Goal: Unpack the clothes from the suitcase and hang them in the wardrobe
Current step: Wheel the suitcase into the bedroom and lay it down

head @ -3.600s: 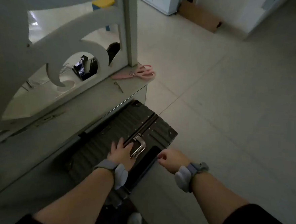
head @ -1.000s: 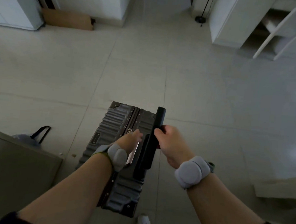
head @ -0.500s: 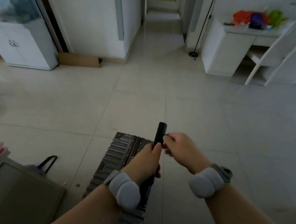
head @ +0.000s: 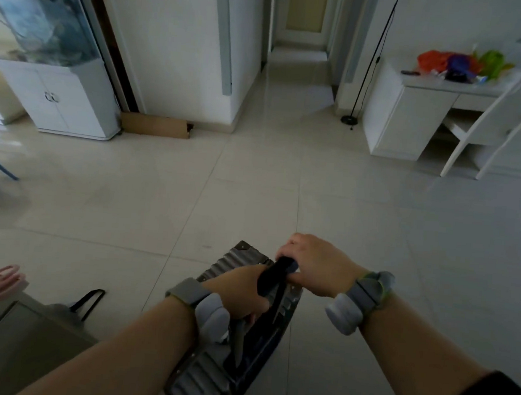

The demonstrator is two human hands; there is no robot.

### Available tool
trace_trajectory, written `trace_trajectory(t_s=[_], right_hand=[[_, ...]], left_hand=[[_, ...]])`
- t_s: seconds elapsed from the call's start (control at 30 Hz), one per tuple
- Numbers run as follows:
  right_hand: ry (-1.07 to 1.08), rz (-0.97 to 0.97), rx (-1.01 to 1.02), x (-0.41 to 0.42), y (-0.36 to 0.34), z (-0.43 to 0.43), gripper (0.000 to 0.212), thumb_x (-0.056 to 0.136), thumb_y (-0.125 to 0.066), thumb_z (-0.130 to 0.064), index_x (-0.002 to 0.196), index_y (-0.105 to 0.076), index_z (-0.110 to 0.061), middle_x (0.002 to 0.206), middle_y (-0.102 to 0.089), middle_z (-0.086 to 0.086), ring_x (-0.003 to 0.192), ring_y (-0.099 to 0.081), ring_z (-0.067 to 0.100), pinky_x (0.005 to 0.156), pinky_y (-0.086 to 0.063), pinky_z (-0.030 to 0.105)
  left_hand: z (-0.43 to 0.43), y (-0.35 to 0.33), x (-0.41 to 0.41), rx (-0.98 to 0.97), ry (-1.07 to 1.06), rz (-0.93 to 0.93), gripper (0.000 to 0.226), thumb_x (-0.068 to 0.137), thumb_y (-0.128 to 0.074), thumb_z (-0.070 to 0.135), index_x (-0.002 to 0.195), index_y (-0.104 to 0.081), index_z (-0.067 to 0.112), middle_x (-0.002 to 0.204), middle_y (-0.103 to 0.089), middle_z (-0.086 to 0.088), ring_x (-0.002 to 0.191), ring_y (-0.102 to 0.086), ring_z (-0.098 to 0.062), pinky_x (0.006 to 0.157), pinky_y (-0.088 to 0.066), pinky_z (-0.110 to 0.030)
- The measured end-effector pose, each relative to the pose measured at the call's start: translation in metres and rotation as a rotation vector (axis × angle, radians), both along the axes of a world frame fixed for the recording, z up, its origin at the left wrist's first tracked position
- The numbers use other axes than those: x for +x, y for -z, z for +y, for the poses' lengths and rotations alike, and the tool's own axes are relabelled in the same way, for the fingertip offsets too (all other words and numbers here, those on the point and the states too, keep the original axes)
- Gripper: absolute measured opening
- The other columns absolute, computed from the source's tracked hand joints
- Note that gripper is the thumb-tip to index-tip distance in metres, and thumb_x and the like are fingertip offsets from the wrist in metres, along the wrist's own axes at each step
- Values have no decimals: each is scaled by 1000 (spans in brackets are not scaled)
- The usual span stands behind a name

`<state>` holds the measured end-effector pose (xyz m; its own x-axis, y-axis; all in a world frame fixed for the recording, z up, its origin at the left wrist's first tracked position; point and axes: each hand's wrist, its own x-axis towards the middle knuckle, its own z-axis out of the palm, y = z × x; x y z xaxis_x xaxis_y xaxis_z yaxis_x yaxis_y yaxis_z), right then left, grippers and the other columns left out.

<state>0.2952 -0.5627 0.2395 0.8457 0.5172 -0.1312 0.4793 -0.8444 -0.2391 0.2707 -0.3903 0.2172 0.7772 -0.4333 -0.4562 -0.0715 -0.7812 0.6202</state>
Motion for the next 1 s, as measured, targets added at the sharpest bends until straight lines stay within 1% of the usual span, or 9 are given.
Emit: trace_trajectory(t_s=[0.07, 0.17, 0.23, 0.3, 0.4, 0.53, 0.7, 0.8, 1.0], right_hand=[[32, 14, 5, 4, 0, -2, 24, 85, -59, -37, 108, -61, -30, 105, -50, -1, 97, -48, 16, 83, -44, 32], [91, -11, 8, 10, 1, -1, 25, 85, -58, -41, 106, -63, -28, 102, -50, 2, 97, -49, 20, 79, -46, 36], [137, -41, 4, 15, 2, 0, 26, 85, -58, -42, 105, -63, -27, 101, -49, 3, 99, -50, 23, 77, -46, 35], [169, -67, -4, 22, 3, 1, 28, 85, -57, -45, 105, -62, -26, 102, -49, 4, 100, -50, 23, 77, -44, 33], [212, -101, -21, 35, 3, 7, 32, 86, -57, -47, 107, -60, -22, 105, -50, 6, 102, -49, 24, 76, -43, 32], [286, -134, -62, 61, 7, 19, 37, 87, -54, -50, 107, -57, -19, 108, -50, 5, 104, -50, 23, 74, -43, 32], [347, -153, -57, 109, 15, 43, 38, 90, -49, -51, 107, -47, -17, 107, -51, 6, 100, -52, 25, 68, -40, 31], [375, -163, -51, 131, 17, 50, 39, 90, -47, -52, 108, -44, -18, 105, -54, 6, 97, -55, 26, 66, -40, 31], [414, -148, -54, 203, 22, 80, 37, 94, -39, -48, 120, -43, -21, 105, -57, 2, 93, -58, 23, 69, -43, 29]], left_hand=[[4, -4, 11, 42, 44, -38, 29, 78, -60, 16, 106, -53, 23, 77, -63, 6, 63, -62, -8, 50, -42, -12], [7, -17, 30, 152, 133, -149, 37, 82, -67, 24, 116, -58, 16, 96, -67, -4, 89, -65, -21, 68, -45, -21], [7, -26, 42, 269, 194, -237, 39, 85, -65, 33, 121, -58, 18, 108, -65, -5, 100, -61, -23, 78, -43, -27], [8, -28, 52, 414, 201, -372, 38, 86, -61, 44, 116, -60, 22, 109, -64, -3, 101, -61, -25, 79, -46, -30], [15, -21, 66, 498, 72, -571, 38, 84, -56, 53, 110, -63, 26, 109, -56, -3, 102, -56, -25, 84, -48, -35], [27, -8, 93, 439, -125, -692, 41, 81, -55, 54, 112, -58, 27, 112, -46, 0, 108, -44, -22, 92, -35, -32], [40, -5, 154, 350, -149, -636, 33, 87, -53, 40, 113, -54, 20, 110, -58, -6, 102, -58, -29, 81, -45, -35], [44, -5, 184, 269, -127, -575, 31, 88, -52, 31, 117, -53, 19, 113, -55, -9, 106, -56, -33, 84, -46, -38], [68, -6, 279, 140, 20, -473, 42, 93, -46, 29, 134, -43, 26, 126, -45, -11, 114, -49, -34, 91, -41, -36]])
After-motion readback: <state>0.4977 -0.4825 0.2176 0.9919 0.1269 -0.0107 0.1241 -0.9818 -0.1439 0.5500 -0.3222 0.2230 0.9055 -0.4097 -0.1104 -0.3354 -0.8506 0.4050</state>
